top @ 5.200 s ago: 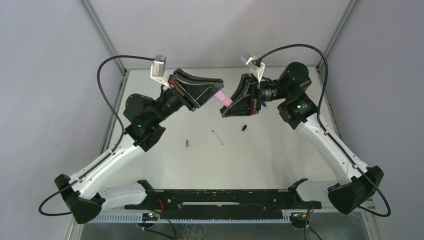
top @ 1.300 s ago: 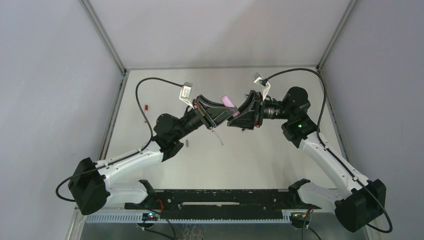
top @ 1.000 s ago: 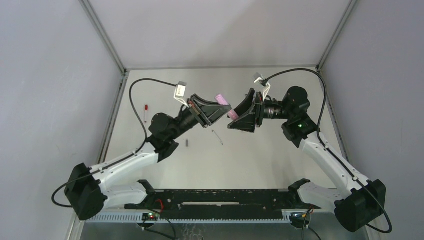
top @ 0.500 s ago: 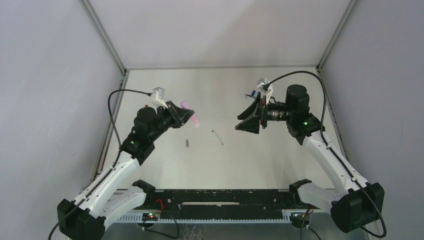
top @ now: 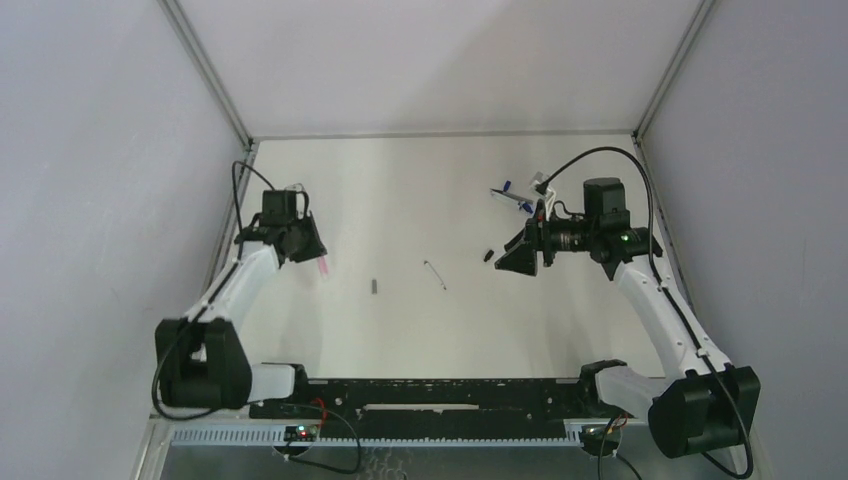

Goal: Insert the pens into the pen caps
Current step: Place the pen at the center of the board.

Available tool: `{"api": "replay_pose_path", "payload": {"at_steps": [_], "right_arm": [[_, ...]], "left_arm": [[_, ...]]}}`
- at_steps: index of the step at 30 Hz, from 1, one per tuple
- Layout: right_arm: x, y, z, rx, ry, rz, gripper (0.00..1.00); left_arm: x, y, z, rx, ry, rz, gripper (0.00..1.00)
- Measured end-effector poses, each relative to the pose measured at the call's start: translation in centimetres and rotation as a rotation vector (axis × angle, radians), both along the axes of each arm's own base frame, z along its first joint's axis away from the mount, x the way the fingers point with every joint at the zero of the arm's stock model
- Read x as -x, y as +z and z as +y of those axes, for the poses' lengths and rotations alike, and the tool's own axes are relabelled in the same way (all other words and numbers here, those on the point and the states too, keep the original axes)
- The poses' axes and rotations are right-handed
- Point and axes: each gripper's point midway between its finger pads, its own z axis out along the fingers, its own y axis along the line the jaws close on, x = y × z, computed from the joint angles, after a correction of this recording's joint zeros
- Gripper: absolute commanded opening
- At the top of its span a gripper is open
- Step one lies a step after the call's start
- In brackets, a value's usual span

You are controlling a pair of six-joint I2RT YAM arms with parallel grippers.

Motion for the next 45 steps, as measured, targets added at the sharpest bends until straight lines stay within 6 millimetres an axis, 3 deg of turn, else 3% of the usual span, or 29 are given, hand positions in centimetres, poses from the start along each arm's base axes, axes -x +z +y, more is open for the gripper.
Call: {"api": "replay_pose_path", "payload": {"at_steps": [7, 15, 21, 27, 40, 45], "right_arm": [[-0.9, -0.7, -2.3, 0.039, -0.071, 0.006, 0.76], [-1.6, -1.0, -4.2, 0.043, -0.146, 0.029, 0.76], [-2.1, -0.8, -5.4, 0.033, -0.190, 0.037, 0.75], [-2.4, -0.6, -5.8, 0.022, -0.207, 0.037, 0.76], [-2.5, 0.1, -5.6, -0.010, -0.193, 0.024, 0.75], [-2.4, 0.4, -5.5, -0.018, -0.187, 0.015, 0.75]], "left_arm": [[-4.8, -2.6, 4.2, -0.192, 0.000, 0.148, 0.00], [-10.3, -5.6, 7.0, -0.369, -0.043, 0.296, 0.02], [-12.9, -6.2, 7.7, -0.413, -0.061, 0.345, 0.21], [-15.5, -4.8, 7.9, -0.426, -0.058, 0.323, 0.32], [-14.8, -3.8, 7.8, -0.417, -0.066, 0.349, 0.37], [-14.0, -1.2, 7.0, -0.379, -0.074, 0.295, 0.35]]}}
